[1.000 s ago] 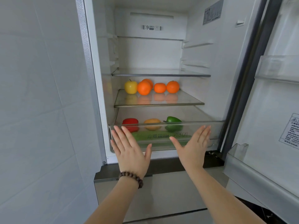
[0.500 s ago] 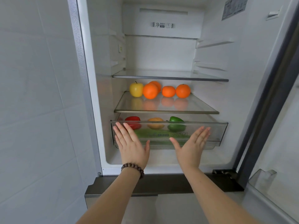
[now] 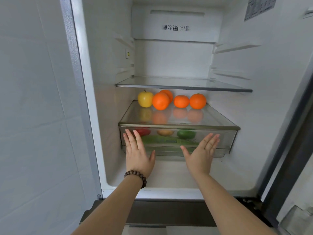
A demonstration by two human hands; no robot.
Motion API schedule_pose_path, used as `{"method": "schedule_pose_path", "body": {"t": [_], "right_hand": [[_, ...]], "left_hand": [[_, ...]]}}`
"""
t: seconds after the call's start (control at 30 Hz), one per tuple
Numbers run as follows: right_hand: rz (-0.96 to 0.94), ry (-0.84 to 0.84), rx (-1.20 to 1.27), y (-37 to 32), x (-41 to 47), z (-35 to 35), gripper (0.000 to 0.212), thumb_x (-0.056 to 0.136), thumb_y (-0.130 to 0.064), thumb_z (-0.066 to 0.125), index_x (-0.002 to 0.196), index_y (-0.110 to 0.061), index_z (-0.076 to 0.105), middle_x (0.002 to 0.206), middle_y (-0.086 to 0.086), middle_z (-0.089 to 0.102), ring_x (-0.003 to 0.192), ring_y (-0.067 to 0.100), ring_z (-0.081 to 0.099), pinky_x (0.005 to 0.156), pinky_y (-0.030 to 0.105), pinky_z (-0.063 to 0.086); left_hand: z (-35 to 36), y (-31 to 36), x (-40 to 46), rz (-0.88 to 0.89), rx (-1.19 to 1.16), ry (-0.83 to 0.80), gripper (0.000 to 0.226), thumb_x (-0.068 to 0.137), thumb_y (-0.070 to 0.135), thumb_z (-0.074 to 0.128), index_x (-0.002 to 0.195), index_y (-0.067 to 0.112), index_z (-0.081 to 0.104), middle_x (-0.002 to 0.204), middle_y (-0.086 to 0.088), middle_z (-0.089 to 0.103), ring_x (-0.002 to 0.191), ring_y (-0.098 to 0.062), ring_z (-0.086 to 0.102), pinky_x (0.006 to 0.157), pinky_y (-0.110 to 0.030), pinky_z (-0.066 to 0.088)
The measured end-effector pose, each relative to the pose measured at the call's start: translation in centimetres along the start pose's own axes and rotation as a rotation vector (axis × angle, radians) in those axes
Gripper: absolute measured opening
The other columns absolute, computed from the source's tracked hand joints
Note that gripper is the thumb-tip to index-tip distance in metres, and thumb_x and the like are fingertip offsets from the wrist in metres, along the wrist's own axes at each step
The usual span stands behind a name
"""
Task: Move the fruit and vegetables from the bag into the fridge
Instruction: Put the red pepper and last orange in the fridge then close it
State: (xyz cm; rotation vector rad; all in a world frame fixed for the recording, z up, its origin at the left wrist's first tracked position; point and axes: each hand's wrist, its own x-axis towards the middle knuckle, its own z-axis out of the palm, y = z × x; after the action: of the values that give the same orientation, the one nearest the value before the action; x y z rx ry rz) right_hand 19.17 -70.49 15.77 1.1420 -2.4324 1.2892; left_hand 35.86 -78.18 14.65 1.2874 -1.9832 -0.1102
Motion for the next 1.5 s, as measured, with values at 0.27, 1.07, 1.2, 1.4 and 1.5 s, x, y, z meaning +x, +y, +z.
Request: {"method": "schedule_pose_path", "body": {"t": [0.27,1.07,1.2,1.4,1.5], "right_hand": [[0.006,-0.070,-0.048,0.4,0.3,-0.8,0.105,0.085,-0.047,0.058,0.144,-0.005,-0.019,0.153,0.017,-0.024,0.143,0.030,-0.017,0.117,0.038,-0.001],[-0.303,-0.143,-0.160,0.0,-22.5,-14.2,0.061,0.096,-0.041,0.038,0.148,-0.013,0.021,0.158,0.008,0.009,0.146,0.021,-0.002,0.120,0.038,0.008],[-0.300,-0.082,-0.174,0.2,-28.3,-18.5,0.060,0.096,-0.039,0.041,0.147,-0.013,0.024,0.158,0.007,0.011,0.146,0.021,0.000,0.120,0.038,0.011],[-0.285,0.016,-0.213,1.5,-34.1,-25.8,0.058,0.095,-0.035,0.045,0.145,-0.010,0.029,0.157,0.008,0.016,0.146,0.020,0.005,0.119,0.038,0.013],[-0.281,0.078,-0.251,2.8,-35.9,-29.8,0.057,0.095,-0.035,0.045,0.144,-0.010,0.031,0.156,0.009,0.019,0.146,0.021,0.006,0.118,0.041,0.018]], "left_hand": [[-1.4,-0.2,-0.4,-0.016,0.033,-0.063,0.096,0.089,0.046,0.051,0.148,0.009,-0.015,0.155,-0.012,-0.023,0.145,-0.028,-0.017,0.118,-0.038,0.001],[-16.1,2.5,-21.0,0.126,0.077,-0.273,0.073,0.096,0.052,0.028,0.150,0.016,-0.005,0.160,-0.006,-0.003,0.146,-0.022,-0.009,0.120,-0.039,-0.002],[-19.9,3.6,-27.0,0.186,0.016,-0.251,0.073,0.096,0.052,0.029,0.151,0.016,-0.002,0.160,-0.006,0.000,0.147,-0.021,-0.007,0.120,-0.038,0.000],[-23.4,8.1,-32.7,0.275,-0.074,-0.273,0.073,0.095,0.052,0.030,0.151,0.016,0.000,0.160,-0.005,0.003,0.147,-0.020,-0.005,0.120,-0.038,0.001],[-24.5,11.6,-35.0,0.342,-0.134,-0.271,0.073,0.095,0.052,0.032,0.151,0.015,0.003,0.159,-0.006,0.006,0.147,-0.020,-0.003,0.120,-0.038,0.002]]}}
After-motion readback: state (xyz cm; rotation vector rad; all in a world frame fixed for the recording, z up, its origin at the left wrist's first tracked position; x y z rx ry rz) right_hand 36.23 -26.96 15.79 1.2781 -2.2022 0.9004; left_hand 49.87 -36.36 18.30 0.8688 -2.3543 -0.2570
